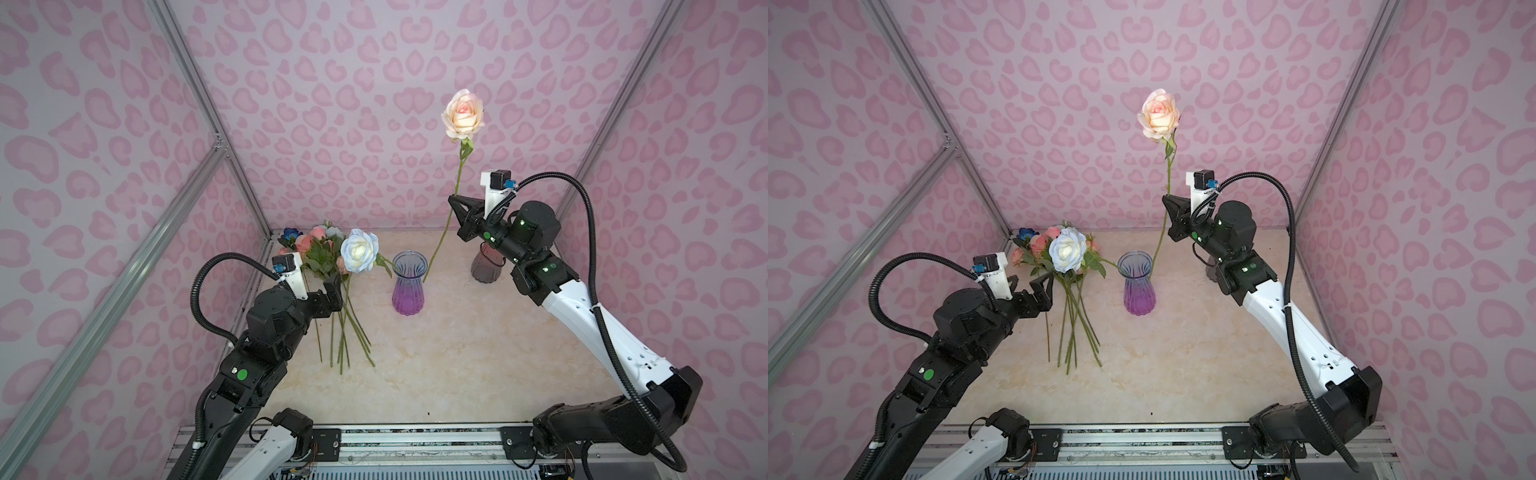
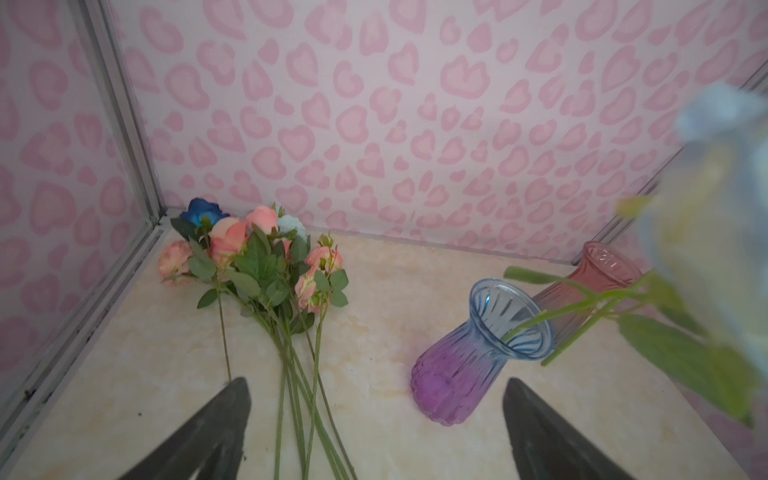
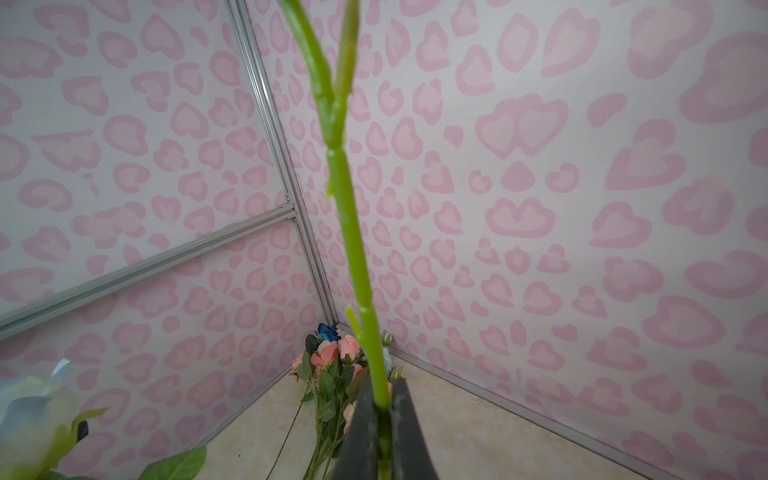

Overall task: Arrange the flowers into the vase
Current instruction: 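Open and withdraw the left gripper while the right gripper lifts the rose, then lower the rose into the vase with the right gripper while the left gripper withdraws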

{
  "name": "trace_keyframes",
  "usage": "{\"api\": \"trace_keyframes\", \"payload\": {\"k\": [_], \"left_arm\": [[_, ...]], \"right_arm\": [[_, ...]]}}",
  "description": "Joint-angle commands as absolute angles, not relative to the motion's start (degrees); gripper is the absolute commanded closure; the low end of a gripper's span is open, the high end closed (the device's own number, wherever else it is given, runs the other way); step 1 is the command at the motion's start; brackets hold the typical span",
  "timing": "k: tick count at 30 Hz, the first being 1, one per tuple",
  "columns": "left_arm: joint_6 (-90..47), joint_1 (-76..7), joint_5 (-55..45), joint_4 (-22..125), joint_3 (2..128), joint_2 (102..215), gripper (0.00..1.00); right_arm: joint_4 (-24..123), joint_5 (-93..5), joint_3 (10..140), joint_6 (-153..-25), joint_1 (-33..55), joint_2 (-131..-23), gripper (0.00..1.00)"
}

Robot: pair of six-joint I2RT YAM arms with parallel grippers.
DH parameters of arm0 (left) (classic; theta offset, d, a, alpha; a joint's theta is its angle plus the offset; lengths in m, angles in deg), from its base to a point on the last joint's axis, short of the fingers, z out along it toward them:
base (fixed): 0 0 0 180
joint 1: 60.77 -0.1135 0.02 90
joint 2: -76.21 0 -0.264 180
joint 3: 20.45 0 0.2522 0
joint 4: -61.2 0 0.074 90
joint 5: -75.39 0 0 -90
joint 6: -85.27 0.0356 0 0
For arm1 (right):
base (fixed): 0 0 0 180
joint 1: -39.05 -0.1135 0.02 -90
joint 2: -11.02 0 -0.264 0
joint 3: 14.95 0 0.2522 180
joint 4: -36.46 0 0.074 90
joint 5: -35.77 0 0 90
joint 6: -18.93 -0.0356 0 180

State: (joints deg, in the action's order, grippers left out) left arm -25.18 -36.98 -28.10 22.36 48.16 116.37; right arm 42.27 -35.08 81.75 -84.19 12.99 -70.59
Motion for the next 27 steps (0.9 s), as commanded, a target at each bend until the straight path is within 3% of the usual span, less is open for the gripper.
{"api": "trace_keyframes", "payload": {"k": [1,16,27], "left_arm": [[-29.28,-38.61,-26.34,22.79,46.07,114.98,0.04],[-30.39,-42.67,-20.68,24.79,40.71,118.11,0.04],[-30.47,-42.78,-20.2,25.65,39.66,118.82,0.04]], "right_arm": [[39.06,-33.45,85.55,-85.11,13.53,-73.33,1.0],[42.72,-28.39,95.05,-87.15,13.93,-79.63,1.0],[33.03,-28.84,76.78,-88.94,11.04,-78.71,1.0]]}}
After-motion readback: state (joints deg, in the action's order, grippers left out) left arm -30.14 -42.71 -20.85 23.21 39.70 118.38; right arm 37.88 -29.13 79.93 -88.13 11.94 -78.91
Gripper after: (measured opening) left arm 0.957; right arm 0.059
